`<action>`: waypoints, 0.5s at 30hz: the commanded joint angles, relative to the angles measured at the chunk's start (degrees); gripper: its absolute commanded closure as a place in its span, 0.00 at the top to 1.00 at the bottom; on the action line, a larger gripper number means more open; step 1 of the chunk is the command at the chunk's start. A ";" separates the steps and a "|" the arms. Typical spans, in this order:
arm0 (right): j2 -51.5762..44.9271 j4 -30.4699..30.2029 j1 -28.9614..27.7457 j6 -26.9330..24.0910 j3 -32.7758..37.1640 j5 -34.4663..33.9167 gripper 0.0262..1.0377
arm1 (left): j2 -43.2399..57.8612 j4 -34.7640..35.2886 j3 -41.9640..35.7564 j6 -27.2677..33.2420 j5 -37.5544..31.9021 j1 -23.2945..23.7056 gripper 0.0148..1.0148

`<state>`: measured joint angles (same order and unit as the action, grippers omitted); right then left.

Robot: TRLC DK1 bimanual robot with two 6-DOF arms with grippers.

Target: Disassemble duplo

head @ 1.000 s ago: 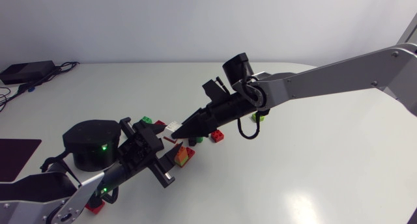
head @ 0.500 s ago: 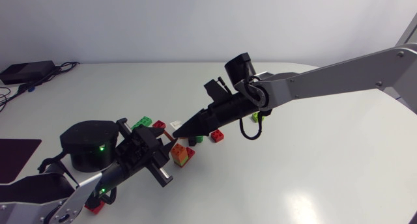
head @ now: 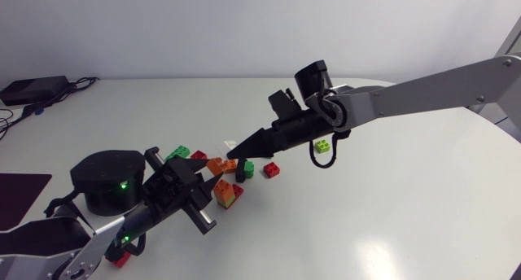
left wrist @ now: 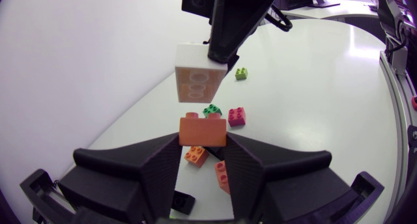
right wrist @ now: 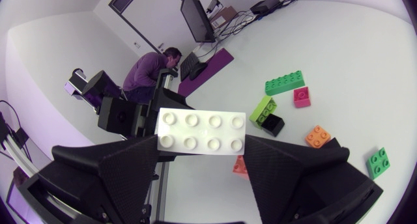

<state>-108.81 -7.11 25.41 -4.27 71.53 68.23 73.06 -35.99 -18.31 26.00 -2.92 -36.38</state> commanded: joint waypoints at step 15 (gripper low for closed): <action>-1.84 0.61 -2.65 0.58 1.86 -1.61 0.51 | 3.23 -0.40 -1.73 -1.74 0.46 5.27 0.17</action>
<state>-109.32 -7.09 22.61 -4.23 72.42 65.80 74.28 -36.01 -18.61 25.76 -2.92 -32.05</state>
